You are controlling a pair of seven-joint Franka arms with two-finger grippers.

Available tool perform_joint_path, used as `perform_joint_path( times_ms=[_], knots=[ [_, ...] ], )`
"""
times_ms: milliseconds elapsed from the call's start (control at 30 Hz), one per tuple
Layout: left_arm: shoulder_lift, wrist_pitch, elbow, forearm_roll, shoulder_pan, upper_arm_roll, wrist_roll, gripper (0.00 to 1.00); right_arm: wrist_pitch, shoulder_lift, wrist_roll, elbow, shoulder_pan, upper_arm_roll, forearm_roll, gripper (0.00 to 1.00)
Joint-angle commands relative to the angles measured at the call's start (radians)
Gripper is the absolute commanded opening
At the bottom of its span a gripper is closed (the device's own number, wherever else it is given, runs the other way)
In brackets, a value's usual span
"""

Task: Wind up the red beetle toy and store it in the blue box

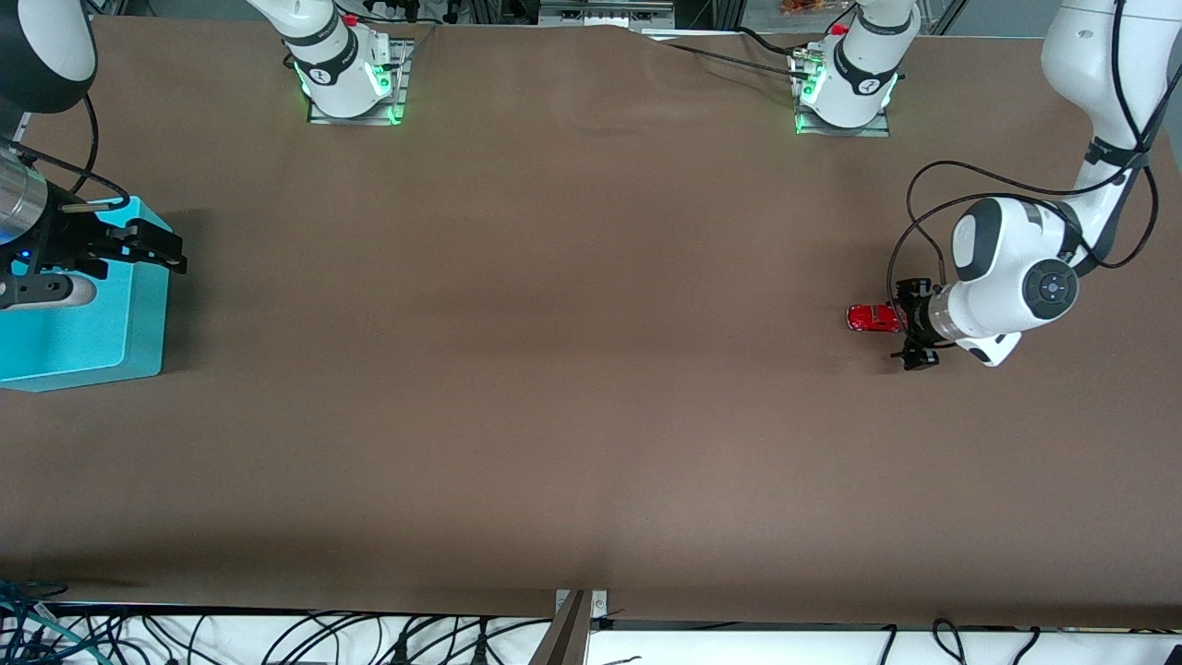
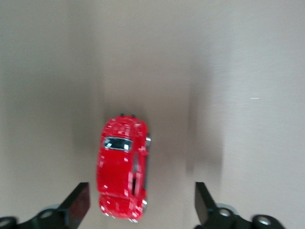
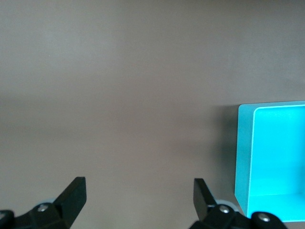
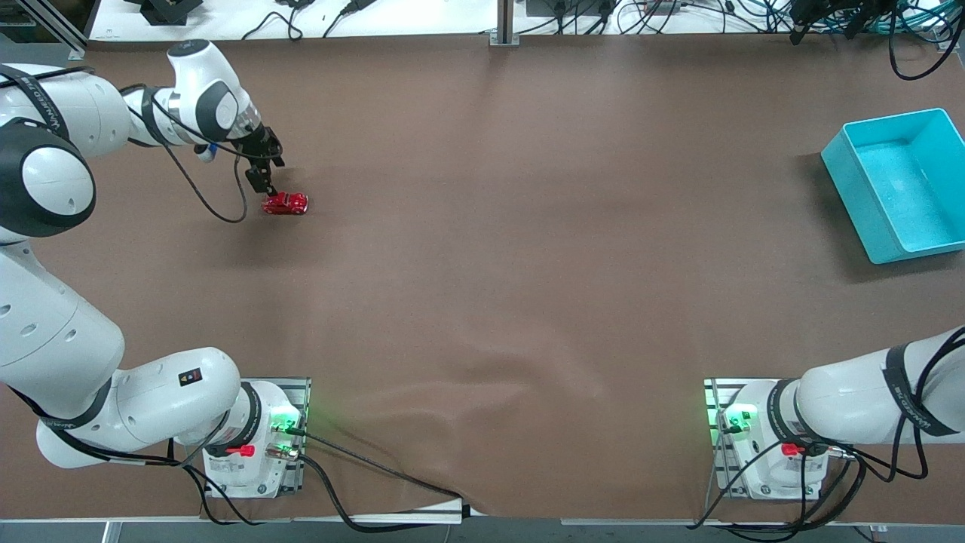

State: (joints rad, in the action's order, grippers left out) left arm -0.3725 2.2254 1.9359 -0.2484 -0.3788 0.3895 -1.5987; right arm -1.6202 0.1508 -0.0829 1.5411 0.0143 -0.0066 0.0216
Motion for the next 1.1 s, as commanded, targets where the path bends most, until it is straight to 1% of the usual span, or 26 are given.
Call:
perform_joint_path(
  times_ms=[0, 67, 133, 200, 367, 534, 634, 801, 934, 1068],
  knots=[
    [0.004, -0.148, -0.104, -0.081, 0.011, 0.005, 0.303, 1.0, 0.01, 0.01, -0.002, -0.027, 0.0, -0.001, -0.005, 1.0],
    [0.004, -0.177, -0.133, -0.098, 0.011, 0.005, 0.487, 1.0, 0.009, 0.007, -0.002, -0.026, 0.001, 0.0, -0.003, 1.0],
    [0.004, -0.181, -0.149, -0.103, 0.011, 0.005, 0.656, 1.0, 0.008, 0.007, -0.002, -0.027, 0.001, 0.0, -0.003, 1.0],
    [0.004, -0.19, -0.172, -0.101, 0.011, 0.005, 0.787, 1.0, 0.008, 0.009, -0.003, -0.027, 0.001, 0.0, -0.006, 1.0],
    [0.012, -0.295, -0.184, -0.103, 0.011, 0.012, 0.959, 1.0, 0.008, 0.01, -0.003, -0.029, 0.0, -0.001, -0.008, 1.0],
    [0.03, -0.297, -0.186, -0.101, 0.012, 0.012, 1.187, 1.0, 0.006, 0.01, -0.005, -0.03, 0.001, 0.0, -0.006, 1.0],
    [0.05, -0.297, -0.19, -0.084, 0.011, 0.015, 1.235, 1.0, 0.006, 0.01, -0.006, -0.03, 0.0, 0.0, -0.006, 1.0],
    [0.055, -0.314, -0.232, -0.074, 0.005, 0.048, 1.238, 1.0, 0.006, 0.01, -0.006, -0.03, 0.0, 0.0, -0.008, 1.0],
    [0.076, -0.362, -0.244, -0.066, 0.005, 0.055, 1.267, 1.0, 0.006, 0.01, -0.008, -0.032, 0.001, 0.0, -0.008, 1.0],
    [0.092, -0.4, -0.29, 0.023, -0.003, 0.055, 1.361, 1.0, 0.006, 0.012, -0.011, -0.032, 0.0, 0.0, -0.006, 1.0]
  ],
)
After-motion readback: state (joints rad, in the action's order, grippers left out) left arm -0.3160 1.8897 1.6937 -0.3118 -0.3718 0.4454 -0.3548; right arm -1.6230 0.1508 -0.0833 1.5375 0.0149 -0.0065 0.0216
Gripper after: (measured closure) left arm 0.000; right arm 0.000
